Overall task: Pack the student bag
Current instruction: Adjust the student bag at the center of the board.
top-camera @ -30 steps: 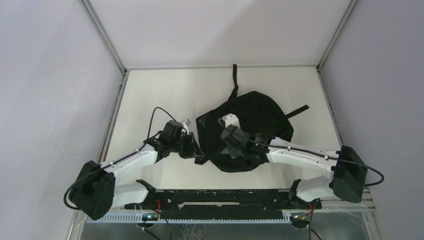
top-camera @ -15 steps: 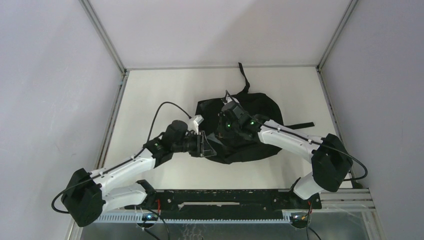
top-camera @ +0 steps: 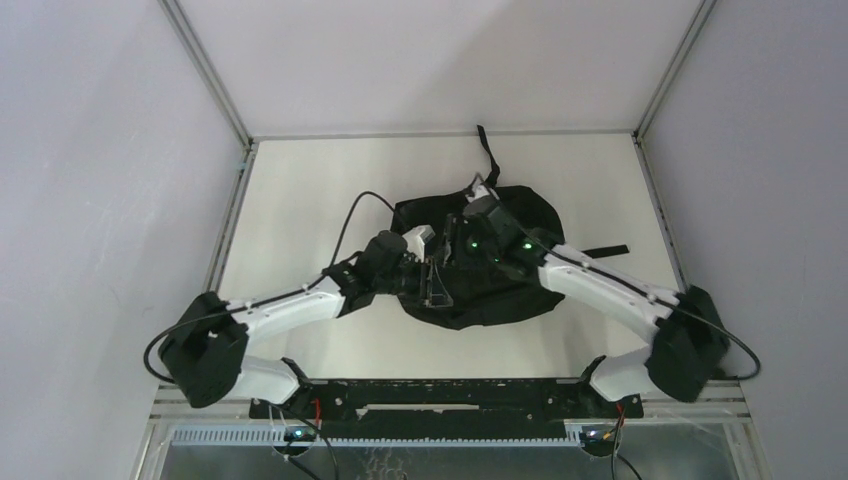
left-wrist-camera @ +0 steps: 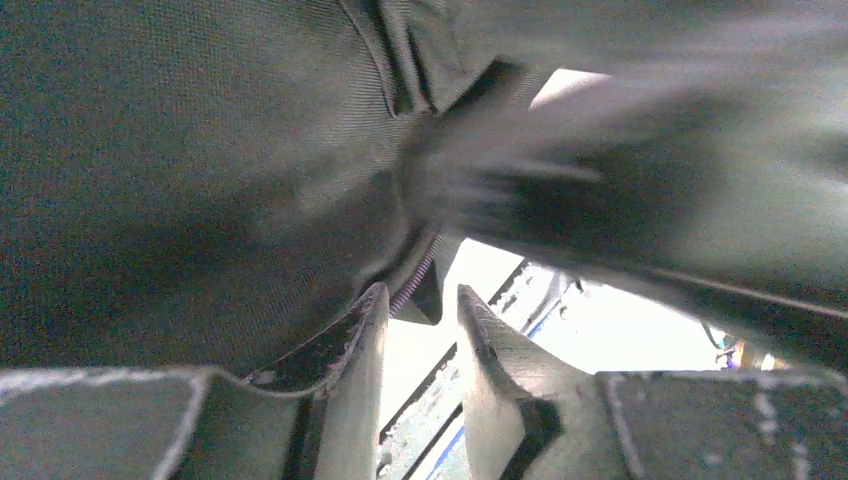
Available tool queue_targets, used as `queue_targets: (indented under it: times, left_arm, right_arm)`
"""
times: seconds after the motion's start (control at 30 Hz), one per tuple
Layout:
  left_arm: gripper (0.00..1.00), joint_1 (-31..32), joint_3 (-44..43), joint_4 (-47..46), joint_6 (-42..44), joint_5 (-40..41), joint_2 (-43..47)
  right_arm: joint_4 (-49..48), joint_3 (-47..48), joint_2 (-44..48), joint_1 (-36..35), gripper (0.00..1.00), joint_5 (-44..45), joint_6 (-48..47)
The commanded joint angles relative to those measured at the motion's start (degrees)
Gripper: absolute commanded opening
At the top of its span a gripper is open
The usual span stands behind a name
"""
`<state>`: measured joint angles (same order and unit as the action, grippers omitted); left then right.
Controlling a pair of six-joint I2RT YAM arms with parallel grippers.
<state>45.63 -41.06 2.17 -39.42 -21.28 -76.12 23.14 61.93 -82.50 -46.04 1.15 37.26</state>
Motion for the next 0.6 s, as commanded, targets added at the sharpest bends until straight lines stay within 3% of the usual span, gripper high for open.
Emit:
queue_targets:
  times: [0.0, 0.2, 0.37, 0.57]
  left_arm:
    - [0.35, 0.3, -3.5, -4.7, 0.5, -0.6, -3.5]
    - [0.35, 0.3, -4.1, -3.9, 0.5, 0.4, -3.0]
    - [0.35, -1.5, -4.8, 0.3, -0.6, 1.1, 4.2]
    - [0.37, -9.7, -0.2, 5.4, -2.9, 5.4, 16.4]
  right_arm:
    - [1.8, -4.1, 12.2, 1.9, 0.56, 2.0, -1.9]
    - [4.7, -14.8, 23.7, 0.5, 0.51, 3.2, -9.6]
    - [0.5, -18.5, 24.9, -10.2, 0.5, 12.2, -14.6]
    - [-14.4, -23.0, 19.5, -21.6, 0.64, 19.7, -28.7]
